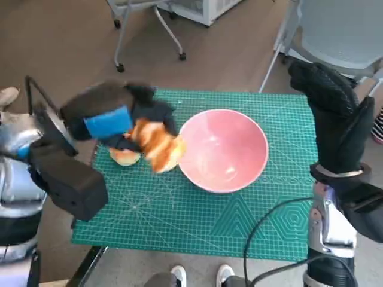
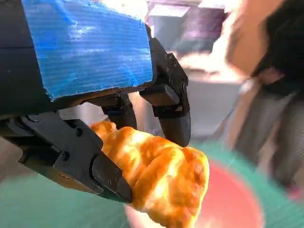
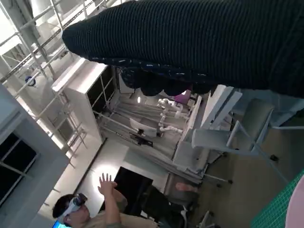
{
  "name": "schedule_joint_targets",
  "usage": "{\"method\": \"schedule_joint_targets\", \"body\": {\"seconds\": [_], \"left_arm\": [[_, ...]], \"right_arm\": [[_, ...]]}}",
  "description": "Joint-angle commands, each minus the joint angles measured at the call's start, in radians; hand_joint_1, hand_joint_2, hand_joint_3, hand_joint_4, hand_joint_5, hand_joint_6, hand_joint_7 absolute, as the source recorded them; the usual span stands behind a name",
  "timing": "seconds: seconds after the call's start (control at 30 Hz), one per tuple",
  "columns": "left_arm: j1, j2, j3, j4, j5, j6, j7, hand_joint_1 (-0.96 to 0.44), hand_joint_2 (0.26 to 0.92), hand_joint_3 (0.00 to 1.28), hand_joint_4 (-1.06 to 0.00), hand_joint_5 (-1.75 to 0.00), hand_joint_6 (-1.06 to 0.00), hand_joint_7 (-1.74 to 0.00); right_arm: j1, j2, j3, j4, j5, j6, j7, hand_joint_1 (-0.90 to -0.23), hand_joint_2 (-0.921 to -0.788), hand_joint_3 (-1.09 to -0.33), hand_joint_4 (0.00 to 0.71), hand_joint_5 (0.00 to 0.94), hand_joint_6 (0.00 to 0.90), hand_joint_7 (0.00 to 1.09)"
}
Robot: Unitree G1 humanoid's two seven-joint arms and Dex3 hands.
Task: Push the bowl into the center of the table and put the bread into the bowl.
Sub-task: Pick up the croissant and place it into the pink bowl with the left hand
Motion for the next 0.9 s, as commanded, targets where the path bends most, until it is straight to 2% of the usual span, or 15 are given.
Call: {"method": "schedule_joint_targets", "body": {"seconds": [0.03,0.1,0.2,0.27,0.47,0.77,0.9], "left_arm": [[-0.008,-0.016,-0.013,0.023,0.002,-0.014,0.009,0.0,0.913,0.03,-0.75,-1.14,-0.68,-1.08],[-0.009,-0.018,-0.012,0.025,0.003,-0.017,0.008,0.0,0.913,0.03,-0.75,-1.14,-0.68,-1.08],[-0.106,-0.132,-0.087,0.078,0.043,0.008,0.042,0.0,0.913,0.03,-0.75,-1.14,-0.68,-1.08],[-0.134,-0.166,-0.11,0.111,0.064,-0.006,0.061,0.0,0.908,0.03,-0.77,-1.11,-0.68,-1.08],[-0.198,-0.23,-0.16,0.226,0.109,-0.037,0.089,0.0,0.896,0.02,-0.82,-1.06,-0.71,-1.05],[-0.258,-0.295,-0.211,0.412,0.155,-0.105,0.13,0.0,0.907,0.01,-0.8,-1.08,-0.69,-1.06],[-0.285,-0.327,-0.247,0.524,0.199,-0.154,0.176,0.0,0.912,0.01,-0.8,-1.07,-0.68,-1.1]], "right_arm": [[0.012,0.002,0.002,0.015,-0.007,0.002,-0.001,-0.671,-0.921,-0.722,0.173,0.001,0.024,0.57],[0.012,0.002,0.002,0.015,-0.007,0.002,-0.001,-0.671,-0.921,-0.721,0.173,0.001,0.024,0.57],[0.021,0.007,0.005,0.012,-0.007,-0.004,-0.001,-0.677,-0.921,-0.72,0.173,0.001,0.023,0.57],[0.025,0.007,0.005,0.009,-0.006,-0.005,-0.001,-0.681,-0.921,-0.719,0.172,0.0,0.023,0.57],[0.036,0.004,0.003,0.001,-0.004,-0.005,-0.001,-0.68,-0.921,-0.719,0.174,0.001,0.021,0.57],[0.048,0.002,0.0,-0.008,-0.006,-0.006,-0.001,-0.675,-0.921,-0.72,0.178,0.003,0.02,0.57],[0.056,-0.003,-0.004,-0.015,-0.008,-0.007,-0.002,-0.677,-0.921,-0.72,0.18,0.004,0.022,0.58]]}}
